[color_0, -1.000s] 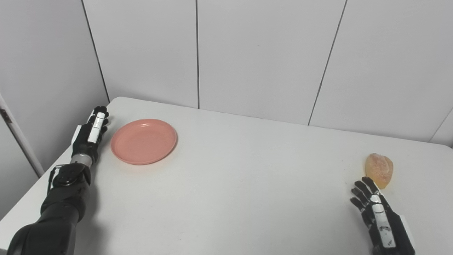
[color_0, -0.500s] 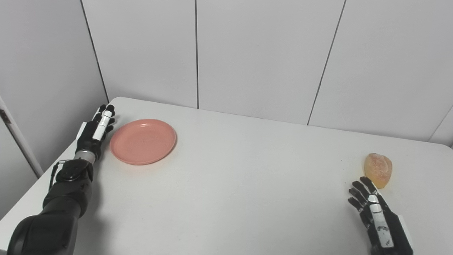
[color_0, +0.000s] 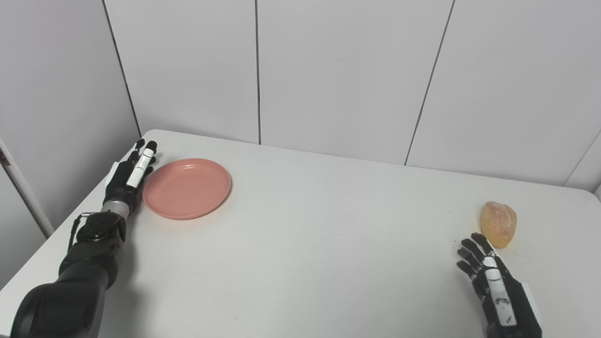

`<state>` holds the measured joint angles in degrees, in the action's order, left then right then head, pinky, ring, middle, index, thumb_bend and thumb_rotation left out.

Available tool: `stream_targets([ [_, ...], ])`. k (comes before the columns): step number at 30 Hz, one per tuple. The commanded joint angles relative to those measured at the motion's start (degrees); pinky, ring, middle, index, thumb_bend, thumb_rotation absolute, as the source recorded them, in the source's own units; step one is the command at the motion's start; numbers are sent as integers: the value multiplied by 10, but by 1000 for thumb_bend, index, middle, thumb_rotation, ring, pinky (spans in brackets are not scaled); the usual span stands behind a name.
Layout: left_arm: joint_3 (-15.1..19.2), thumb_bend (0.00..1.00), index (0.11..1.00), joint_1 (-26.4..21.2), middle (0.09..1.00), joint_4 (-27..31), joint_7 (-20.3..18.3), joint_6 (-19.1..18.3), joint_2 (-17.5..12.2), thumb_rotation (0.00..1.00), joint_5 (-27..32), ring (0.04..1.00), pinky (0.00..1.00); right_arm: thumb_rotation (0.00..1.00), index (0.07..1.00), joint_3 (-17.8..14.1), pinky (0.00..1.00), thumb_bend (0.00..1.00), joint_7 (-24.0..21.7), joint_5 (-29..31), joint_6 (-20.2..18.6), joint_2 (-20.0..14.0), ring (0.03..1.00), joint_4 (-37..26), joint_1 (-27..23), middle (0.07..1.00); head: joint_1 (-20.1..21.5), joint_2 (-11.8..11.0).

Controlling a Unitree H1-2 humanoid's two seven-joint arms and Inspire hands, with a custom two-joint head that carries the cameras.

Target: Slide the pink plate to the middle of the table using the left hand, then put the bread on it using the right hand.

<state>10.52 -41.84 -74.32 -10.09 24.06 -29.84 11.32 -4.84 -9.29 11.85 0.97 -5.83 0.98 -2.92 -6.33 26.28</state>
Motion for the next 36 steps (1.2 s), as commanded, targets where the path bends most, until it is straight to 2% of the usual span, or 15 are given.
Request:
stream_targets([
  [1, -8, 846, 998, -28, 911, 6, -26, 2, 12, 830, -4, 917, 934, 800, 901, 8, 891, 722, -1, 2, 18, 15, 893, 15, 13, 887, 0, 0],
  [5, -6, 844, 993, -29, 908, 8, -35, 2, 18, 822, 0, 914, 938, 802, 897, 8, 890, 724, 0, 2, 14, 16, 893, 10, 15, 886, 2, 1],
  [8, -4, 879, 991, -30, 905, 13, -45, 5, 23, 819, 3, 915, 921, 791, 889, 8, 886, 733, 1, 2, 11, 18, 888, 8, 15, 882, 4, 2],
  [15, -1, 856, 993, -29, 911, 32, -71, 2, 37, 840, 16, 922, 918, 806, 898, 11, 892, 716, -2, 0, 13, 17, 891, 9, 15, 887, 5, 3],
  [22, 7, 856, 986, -25, 901, 55, -85, -12, 51, 828, 28, 914, 907, 803, 896, 14, 886, 718, -2, -3, 16, 16, 888, 7, 16, 884, 7, 5],
  [27, 11, 852, 982, -20, 905, 77, -104, -22, 60, 819, 42, 916, 936, 815, 905, 15, 890, 716, -2, -5, 17, 15, 891, 6, 16, 886, 9, 5],
  [33, 6, 854, 983, -13, 904, 100, -108, -24, 69, 824, 39, 919, 936, 813, 897, 16, 883, 725, -2, -6, 20, 14, 889, 9, 16, 883, 10, 6],
  [36, 4, 885, 958, -13, 897, 104, -108, -24, 75, 812, 36, 908, 919, 816, 899, 16, 887, 731, -3, -4, 20, 14, 890, 9, 16, 882, 11, 7],
])
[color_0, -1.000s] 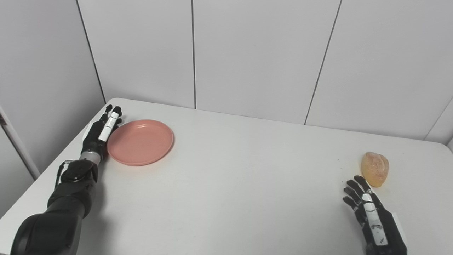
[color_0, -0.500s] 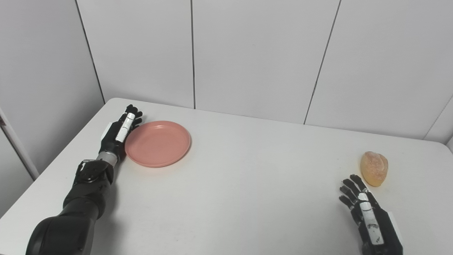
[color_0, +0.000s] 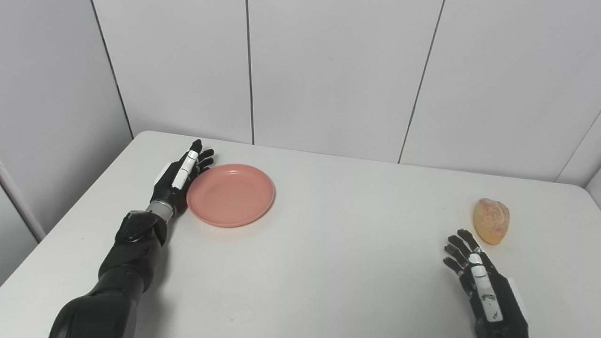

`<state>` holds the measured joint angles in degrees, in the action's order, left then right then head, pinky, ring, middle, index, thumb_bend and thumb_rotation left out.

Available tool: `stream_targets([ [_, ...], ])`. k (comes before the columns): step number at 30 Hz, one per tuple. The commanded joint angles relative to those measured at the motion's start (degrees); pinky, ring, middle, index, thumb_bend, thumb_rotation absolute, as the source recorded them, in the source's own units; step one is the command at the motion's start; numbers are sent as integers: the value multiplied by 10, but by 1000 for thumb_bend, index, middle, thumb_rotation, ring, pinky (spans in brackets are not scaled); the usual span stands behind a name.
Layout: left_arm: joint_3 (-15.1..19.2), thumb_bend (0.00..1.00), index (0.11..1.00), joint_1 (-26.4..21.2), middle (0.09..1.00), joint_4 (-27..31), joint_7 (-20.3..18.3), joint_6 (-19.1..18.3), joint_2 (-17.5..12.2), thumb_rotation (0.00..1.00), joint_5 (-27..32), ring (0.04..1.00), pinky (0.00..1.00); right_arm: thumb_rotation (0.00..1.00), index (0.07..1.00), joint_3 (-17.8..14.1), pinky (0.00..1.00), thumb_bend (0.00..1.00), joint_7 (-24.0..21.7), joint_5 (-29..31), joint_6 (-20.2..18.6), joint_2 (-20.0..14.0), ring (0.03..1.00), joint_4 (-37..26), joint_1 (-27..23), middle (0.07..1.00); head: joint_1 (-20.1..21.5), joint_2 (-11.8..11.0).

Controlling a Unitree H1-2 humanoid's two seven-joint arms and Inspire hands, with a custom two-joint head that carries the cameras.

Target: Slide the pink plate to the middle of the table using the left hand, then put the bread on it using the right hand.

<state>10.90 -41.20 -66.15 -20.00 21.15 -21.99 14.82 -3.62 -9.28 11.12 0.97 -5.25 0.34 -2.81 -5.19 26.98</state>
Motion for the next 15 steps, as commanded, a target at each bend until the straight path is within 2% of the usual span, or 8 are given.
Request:
stream_targets([
  [1, 2, 884, 961, -19, 894, 24, -10, 3, -1, 803, 4, 905, 913, 814, 899, 4, 885, 734, -3, 3, 20, 8, 890, 15, 15, 883, -1, 0],
  [11, -7, 830, 985, -22, 900, 18, -10, 4, 29, 817, -4, 908, 907, 803, 890, 7, 877, 728, 0, 0, 17, 12, 881, 10, 15, 877, 5, 3],
  [15, -17, 855, 997, -26, 905, 11, -8, 6, 37, 816, -12, 911, 916, 802, 895, 9, 876, 731, 2, -4, 16, 14, 880, 6, 16, 876, 8, 5],
])
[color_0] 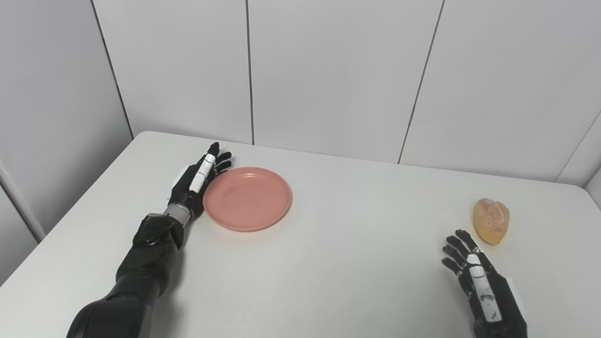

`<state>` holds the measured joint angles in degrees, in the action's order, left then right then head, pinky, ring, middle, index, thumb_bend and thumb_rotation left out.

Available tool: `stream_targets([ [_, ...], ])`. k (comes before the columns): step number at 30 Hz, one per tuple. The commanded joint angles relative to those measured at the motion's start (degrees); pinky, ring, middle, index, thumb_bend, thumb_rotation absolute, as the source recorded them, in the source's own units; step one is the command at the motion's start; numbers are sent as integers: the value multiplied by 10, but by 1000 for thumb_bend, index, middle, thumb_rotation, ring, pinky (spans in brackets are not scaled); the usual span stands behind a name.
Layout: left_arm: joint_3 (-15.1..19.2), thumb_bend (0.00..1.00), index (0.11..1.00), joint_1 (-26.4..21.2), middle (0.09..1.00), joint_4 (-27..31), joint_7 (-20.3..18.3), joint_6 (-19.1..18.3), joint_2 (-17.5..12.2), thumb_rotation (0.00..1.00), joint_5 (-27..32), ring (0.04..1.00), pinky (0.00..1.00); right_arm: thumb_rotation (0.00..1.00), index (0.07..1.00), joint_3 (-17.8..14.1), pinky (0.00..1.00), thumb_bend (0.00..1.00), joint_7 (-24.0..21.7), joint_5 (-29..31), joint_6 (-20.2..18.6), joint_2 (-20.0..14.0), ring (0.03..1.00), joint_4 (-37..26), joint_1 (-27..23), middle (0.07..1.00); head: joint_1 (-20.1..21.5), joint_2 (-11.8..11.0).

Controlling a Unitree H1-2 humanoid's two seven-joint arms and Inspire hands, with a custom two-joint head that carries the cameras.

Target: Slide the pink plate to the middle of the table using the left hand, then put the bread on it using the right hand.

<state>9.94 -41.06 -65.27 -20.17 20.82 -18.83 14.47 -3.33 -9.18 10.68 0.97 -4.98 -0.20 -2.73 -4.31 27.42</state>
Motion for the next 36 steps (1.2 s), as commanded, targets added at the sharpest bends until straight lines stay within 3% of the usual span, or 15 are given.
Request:
stream_targets([
  [1, -9, 870, 998, -29, 910, -1, -6, 11, 7, 812, -11, 917, 920, 803, 895, 7, 872, 734, 1, 0, 16, 12, 878, 11, 15, 874, 0, 1],
  [17, -13, 811, 997, -31, 881, -27, 0, 21, 44, 821, -8, 908, 938, 793, 879, 6, 854, 727, 4, 2, 8, 17, 864, 8, 14, 862, 3, 4],
  [25, -29, 889, 987, -37, 873, -47, 21, 32, 65, 830, -25, 908, 934, 796, 869, 8, 837, 747, 10, -6, 8, 21, 853, 10, 13, 852, 6, 4],
  [36, -43, 911, 981, -45, 874, -62, 28, 29, 91, 803, -24, 925, 944, 788, 862, 11, 831, 735, 14, -6, 9, 24, 849, 9, 14, 852, 16, 7],
])
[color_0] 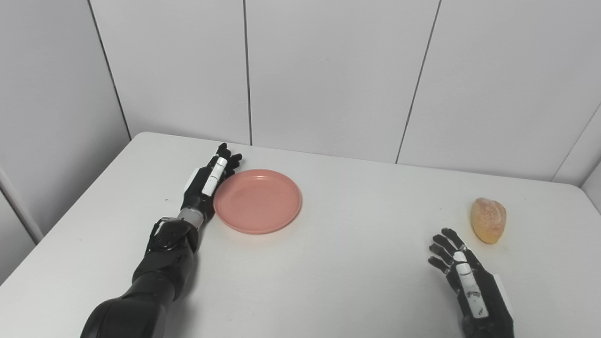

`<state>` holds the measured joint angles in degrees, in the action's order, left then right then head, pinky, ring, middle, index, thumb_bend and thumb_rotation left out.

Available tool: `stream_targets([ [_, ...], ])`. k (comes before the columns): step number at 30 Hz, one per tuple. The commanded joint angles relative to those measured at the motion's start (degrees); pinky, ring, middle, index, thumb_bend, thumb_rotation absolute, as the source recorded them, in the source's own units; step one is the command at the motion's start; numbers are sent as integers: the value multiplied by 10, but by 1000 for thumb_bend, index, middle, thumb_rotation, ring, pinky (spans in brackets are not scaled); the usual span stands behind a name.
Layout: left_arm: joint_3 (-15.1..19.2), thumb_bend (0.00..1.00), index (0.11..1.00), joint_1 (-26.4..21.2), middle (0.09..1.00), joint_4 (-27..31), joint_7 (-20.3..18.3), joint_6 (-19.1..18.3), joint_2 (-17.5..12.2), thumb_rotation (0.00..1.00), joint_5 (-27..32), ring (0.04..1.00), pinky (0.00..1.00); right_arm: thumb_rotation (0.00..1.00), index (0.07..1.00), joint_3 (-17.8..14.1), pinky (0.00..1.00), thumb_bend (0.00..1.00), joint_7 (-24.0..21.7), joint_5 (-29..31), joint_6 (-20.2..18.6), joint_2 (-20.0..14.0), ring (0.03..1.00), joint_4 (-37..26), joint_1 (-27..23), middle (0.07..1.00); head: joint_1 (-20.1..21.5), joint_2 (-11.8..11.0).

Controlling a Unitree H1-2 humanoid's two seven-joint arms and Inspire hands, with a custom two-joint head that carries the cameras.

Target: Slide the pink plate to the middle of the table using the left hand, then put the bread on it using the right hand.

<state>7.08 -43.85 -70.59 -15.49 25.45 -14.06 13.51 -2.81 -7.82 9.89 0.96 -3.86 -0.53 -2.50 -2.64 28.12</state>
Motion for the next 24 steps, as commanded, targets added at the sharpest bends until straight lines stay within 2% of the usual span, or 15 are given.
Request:
stream_targets([
  [1, -16, 906, 982, -18, 871, -9, -19, -18, 46, 801, -14, 920, 943, 787, 861, 6, 830, 734, 1, 2, 10, 13, 848, 13, 11, 851, -1, 0],
  [6, -24, 879, 979, -16, 851, -4, -8, -16, 58, 804, -21, 900, 926, 794, 860, 8, 836, 723, -1, 3, 7, 12, 853, 9, 13, 855, -1, 2],
  [10, -20, 817, 987, -12, 873, 7, -27, -21, 71, 791, -4, 927, 936, 794, 859, 9, 842, 720, 0, 5, 3, 14, 853, 3, 16, 854, 4, 5],
  [15, -34, 818, 985, -12, 870, 6, -22, -19, 79, 814, -20, 914, 915, 793, 856, 10, 836, 730, 3, 3, 4, 15, 850, 3, 16, 855, 5, 4],
  [18, -33, 839, 980, -13, 863, 3, -20, -24, 88, 778, -20, 897, 892, 817, 859, 13, 838, 729, 2, -1, 7, 14, 851, 3, 17, 854, 6, 3],
  [24, -38, 863, 985, -16, 876, -5, -22, -18, 104, 776, -26, 912, 890, 811, 865, 14, 841, 730, 3, 0, 6, 15, 853, 3, 16, 856, 9, 4],
])
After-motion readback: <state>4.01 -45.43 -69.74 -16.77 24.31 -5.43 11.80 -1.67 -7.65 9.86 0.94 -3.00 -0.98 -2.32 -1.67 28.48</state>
